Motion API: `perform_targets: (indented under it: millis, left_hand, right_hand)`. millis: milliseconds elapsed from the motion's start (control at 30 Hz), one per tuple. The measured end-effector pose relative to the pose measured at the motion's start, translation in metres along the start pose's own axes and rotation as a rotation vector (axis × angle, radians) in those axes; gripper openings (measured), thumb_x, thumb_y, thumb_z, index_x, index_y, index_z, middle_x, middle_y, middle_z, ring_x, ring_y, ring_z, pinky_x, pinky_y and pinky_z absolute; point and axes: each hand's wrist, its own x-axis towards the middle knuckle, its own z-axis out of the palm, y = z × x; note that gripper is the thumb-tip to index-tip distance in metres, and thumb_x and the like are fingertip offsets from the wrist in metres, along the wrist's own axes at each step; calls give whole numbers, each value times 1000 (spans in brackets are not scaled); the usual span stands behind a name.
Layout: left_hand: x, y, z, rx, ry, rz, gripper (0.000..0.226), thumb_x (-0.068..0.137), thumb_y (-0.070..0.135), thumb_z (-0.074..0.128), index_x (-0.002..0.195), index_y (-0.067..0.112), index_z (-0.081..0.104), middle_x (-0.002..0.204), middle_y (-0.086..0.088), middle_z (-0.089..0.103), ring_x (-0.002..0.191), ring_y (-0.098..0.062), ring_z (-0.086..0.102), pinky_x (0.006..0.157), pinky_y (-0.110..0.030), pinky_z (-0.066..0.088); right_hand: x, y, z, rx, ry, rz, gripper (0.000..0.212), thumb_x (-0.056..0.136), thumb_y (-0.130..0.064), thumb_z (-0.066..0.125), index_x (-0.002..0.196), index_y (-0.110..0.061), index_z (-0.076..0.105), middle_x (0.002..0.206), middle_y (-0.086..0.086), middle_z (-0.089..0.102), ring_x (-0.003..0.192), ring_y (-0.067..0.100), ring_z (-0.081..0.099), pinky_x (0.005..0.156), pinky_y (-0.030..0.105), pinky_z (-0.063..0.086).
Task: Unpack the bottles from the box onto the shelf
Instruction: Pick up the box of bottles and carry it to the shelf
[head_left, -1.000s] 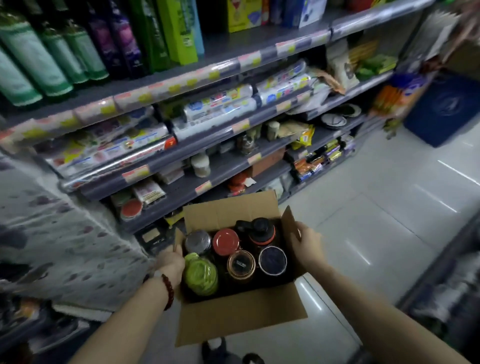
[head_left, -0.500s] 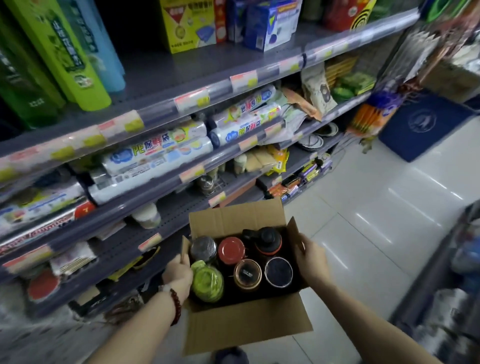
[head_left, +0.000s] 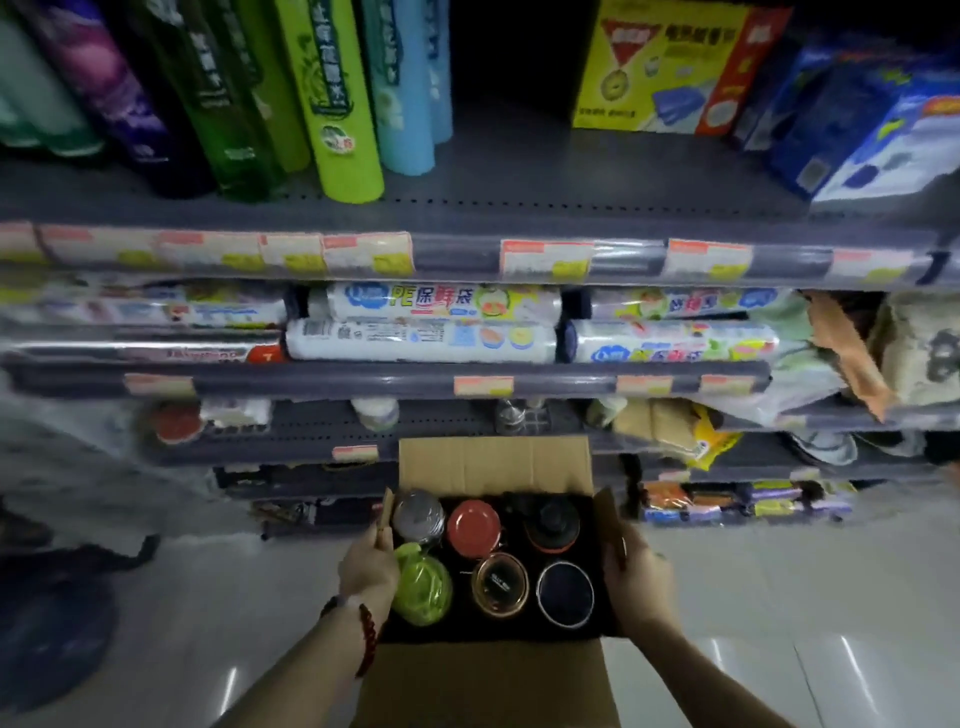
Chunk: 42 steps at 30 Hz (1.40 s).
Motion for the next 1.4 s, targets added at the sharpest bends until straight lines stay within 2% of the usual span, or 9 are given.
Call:
perform_targets:
  millis: [167, 333, 533, 767, 833, 1000, 1100, 1233, 1400]
  left_hand:
    - [-19, -45, -19, -172, 89, 46, 39, 101, 22, 36, 137, 19, 50, 134, -11, 58, 121, -34, 54, 98, -36, 40]
    - [-36, -98, -46, -268, 223, -148, 36, 100, 20, 41, 131, 9, 56, 128, -19, 61, 118, -38, 55, 96, -37, 41]
    - [-60, -179, -88, -425, 380, -245, 39, 99, 19, 40, 136, 22, 51, 134, -12, 58, 124, -34, 52, 103, -35, 37]
    - [-78, -268, -124, -570, 591, -486, 38, 96, 25, 41, 127, 12, 59, 123, -20, 63, 116, -39, 55, 94, -36, 39]
    - [-80, -290, -133, -615, 626, -552, 36, 97, 22, 43, 127, 13, 60, 122, -20, 64, 115, -39, 55, 95, -37, 40]
    - [-71, -355, -138, -656, 735, -683, 55, 83, 40, 38, 126, 16, 61, 117, -19, 67, 109, -39, 59, 90, -40, 44]
    - [-60, -390, -136, -713, 812, -786, 35, 96, 22, 48, 125, 9, 61, 121, -23, 64, 114, -42, 55, 89, -38, 40]
    - [-34, -450, -117, -781, 857, -896, 35, 97, 21, 47, 130, 12, 58, 126, -23, 61, 118, -44, 52, 98, -40, 39]
    - [3, -526, -85, -856, 880, -961, 35, 97, 24, 47, 128, 11, 59, 126, -23, 61, 117, -43, 53, 99, -42, 39]
  right_hand:
    - [24, -23, 14, -44, -148, -134, 29, 94, -6, 48, 122, -3, 56, 91, 22, 69, 81, 37, 65, 60, 30, 38]
    - [18, -63, 45, -201, -281, -321, 27, 98, -13, 42, 123, -4, 51, 81, 9, 59, 70, 27, 53, 55, 31, 32]
    - [-21, -119, 111, -314, -412, -477, 30, 98, -15, 45, 126, -5, 50, 59, 0, 49, 51, 17, 47, 45, 30, 37]
    - [-74, -174, 212, -286, -584, -686, 31, 97, -14, 49, 125, -2, 54, 84, 11, 61, 75, 28, 57, 68, 34, 45]
    - [-88, -187, 242, -283, -632, -749, 28, 96, -14, 49, 122, -3, 56, 83, 12, 62, 73, 27, 59, 65, 37, 48]
    - [-114, -219, 325, -336, -751, -902, 29, 93, -6, 51, 121, -4, 56, 87, 18, 67, 71, 30, 61, 63, 35, 47]
    - [-128, -227, 375, -369, -821, -1003, 24, 94, -7, 49, 116, -5, 57, 76, 8, 60, 62, 16, 54, 55, 29, 41]
    - [-141, -232, 451, -419, -874, -1145, 26, 95, -8, 47, 119, -5, 55, 74, 4, 55, 55, 1, 44, 44, 14, 29]
    - [-153, -220, 546, -500, -907, -1254, 28, 95, -10, 46, 122, -5, 52, 85, 18, 65, 68, 30, 59, 57, 30, 38]
